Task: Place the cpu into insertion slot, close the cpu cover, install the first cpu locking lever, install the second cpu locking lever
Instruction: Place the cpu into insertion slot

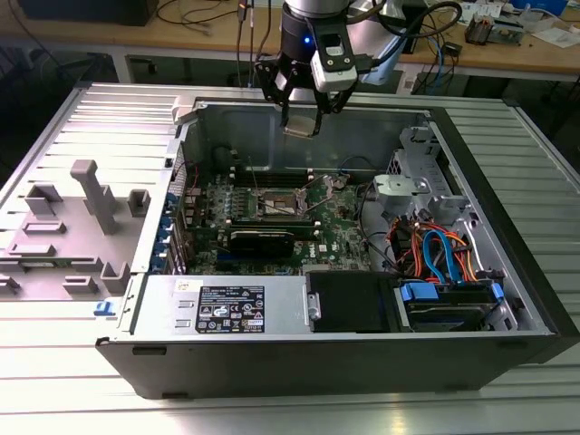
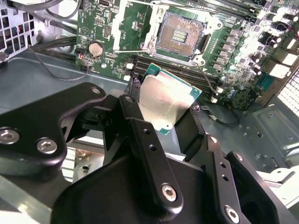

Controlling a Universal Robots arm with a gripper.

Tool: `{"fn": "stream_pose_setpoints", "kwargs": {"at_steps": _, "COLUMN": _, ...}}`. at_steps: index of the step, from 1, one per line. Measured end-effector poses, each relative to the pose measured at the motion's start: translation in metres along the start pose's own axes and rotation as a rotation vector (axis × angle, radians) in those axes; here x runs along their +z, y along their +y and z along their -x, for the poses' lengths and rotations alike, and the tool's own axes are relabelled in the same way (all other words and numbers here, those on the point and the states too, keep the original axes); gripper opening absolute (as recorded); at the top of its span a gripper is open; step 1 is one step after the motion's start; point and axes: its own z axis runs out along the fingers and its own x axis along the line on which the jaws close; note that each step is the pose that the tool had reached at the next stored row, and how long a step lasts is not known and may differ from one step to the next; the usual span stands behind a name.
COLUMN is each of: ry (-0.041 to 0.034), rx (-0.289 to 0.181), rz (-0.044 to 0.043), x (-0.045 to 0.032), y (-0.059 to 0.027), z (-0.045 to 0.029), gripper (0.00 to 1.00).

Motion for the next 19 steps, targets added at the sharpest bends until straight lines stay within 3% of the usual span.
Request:
{"fn": "stream_pose_setpoints", "kwargs": {"at_steps": 7, "ry": -0.0004, "rx": 0.004, "rz": 0.0000, "x": 0.0000, "y": 0.0000, "z": 0.0000, "gripper": 0.54}}
{"fn": "stream_pose_setpoints", "kwargs": {"at_steps": 14, "ry": -0.0054, "rx": 0.064, "rz": 0.0014, "x": 0.0007, "y": -0.0004, "z": 0.0002, "gripper": 0.54}}
{"fn": "stream_pose_setpoints", "kwargs": {"at_steps": 19, "ry": -0.0064, "rx": 0.074, "rz": 0.0013, "x": 0.0017, "y": -0.0033, "z": 0.0010, "gripper": 0.54}}
